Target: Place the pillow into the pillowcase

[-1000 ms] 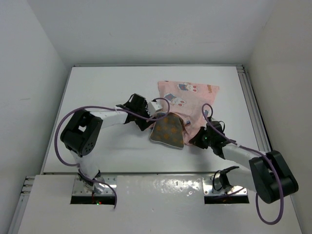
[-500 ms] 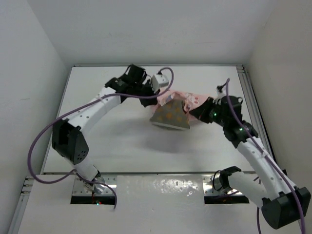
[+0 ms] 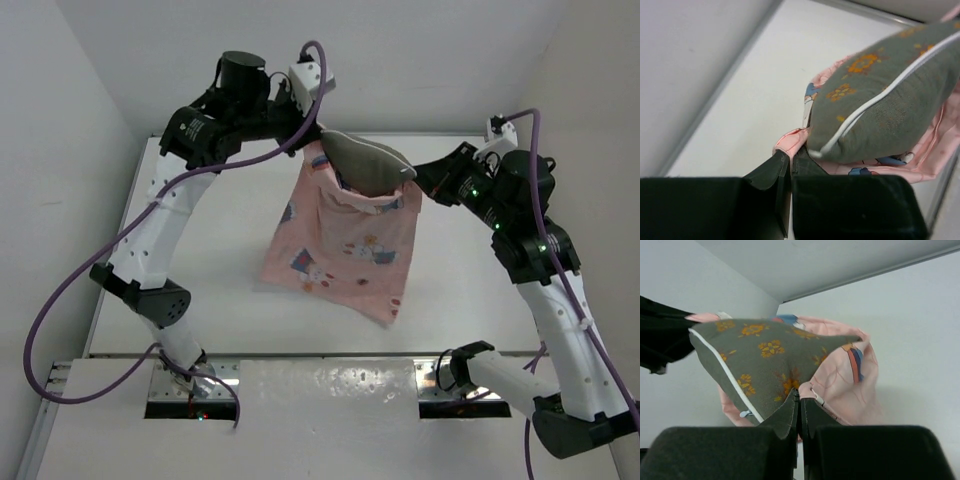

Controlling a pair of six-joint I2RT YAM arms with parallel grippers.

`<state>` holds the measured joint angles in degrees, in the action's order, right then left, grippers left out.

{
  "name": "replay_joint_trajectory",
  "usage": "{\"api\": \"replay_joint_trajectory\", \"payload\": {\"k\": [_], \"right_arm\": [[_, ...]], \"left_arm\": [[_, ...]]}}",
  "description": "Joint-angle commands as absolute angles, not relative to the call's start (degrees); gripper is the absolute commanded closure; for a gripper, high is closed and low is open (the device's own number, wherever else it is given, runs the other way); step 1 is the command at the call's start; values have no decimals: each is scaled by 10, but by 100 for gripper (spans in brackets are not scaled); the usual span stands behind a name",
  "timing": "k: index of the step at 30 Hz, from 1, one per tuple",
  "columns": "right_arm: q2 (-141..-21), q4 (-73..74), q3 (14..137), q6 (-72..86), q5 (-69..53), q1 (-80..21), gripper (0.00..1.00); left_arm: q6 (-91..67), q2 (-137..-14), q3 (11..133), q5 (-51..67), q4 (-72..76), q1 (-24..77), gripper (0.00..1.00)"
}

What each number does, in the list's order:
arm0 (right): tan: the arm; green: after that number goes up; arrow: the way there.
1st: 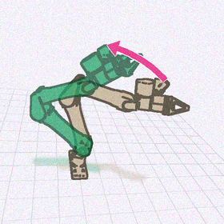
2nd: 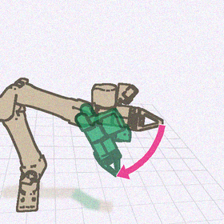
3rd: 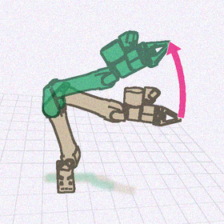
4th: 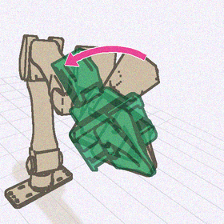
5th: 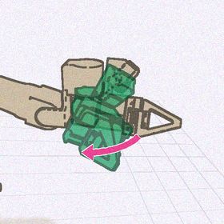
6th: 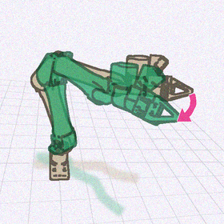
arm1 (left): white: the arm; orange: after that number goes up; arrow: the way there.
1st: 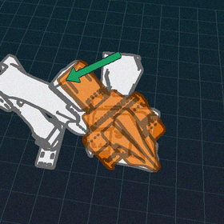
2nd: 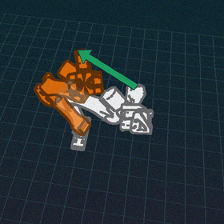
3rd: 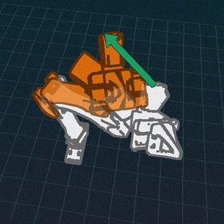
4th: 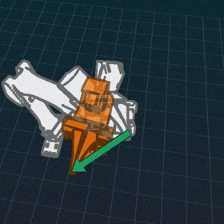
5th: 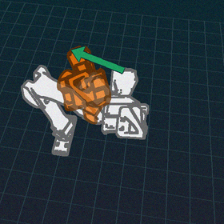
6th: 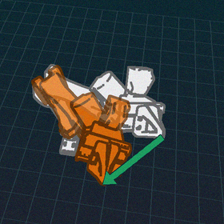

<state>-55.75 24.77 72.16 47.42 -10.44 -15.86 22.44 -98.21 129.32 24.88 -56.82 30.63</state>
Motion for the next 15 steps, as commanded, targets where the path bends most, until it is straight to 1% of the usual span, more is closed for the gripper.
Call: {"api": "replay_joint_trajectory", "payload": {"k": [1,3,4,5,7,8,9,10,11,13,14,15], "right_arm": [[-551,231,765,460,-76,-156,100],[-550,228,774,456,-68,-156,100],[-562,242,793,440,-62,-156,100],[-572,256,857,431,-58,-155,100],[-611,302,930,403,-51,-155,100],[-626,319,979,392,-49,-155,100],[-627,323,990,391,-47,-155,100],[-623,323,985,392,-45,-155,100],[-614,303,936,395,-43,-156,100],[-590,269,859,413,-45,-155,100],[-591,269,836,413,-40,-155,100],[-600,285,859,394,-36,-155,100]], "left_arm": [[204,-984,1381,187,-528,301,100],[203,-990,1391,171,-526,301,100],[205,-998,1417,159,-530,301,100],[207,-1004,1438,150,-531,301,100],[205,-1014,1499,117,-521,301,100],[200,-1014,1512,107,-513,300,100],[197,-1012,1504,100,-513,299,100],[199,-1008,1486,102,-515,298,100],[205,-1002,1423,110,-517,298,100],[201,-983,1334,108,-494,296,100],[198,-982,1312,106,-489,296,100],[196,-990,1331,104,-490,296,100]]}}
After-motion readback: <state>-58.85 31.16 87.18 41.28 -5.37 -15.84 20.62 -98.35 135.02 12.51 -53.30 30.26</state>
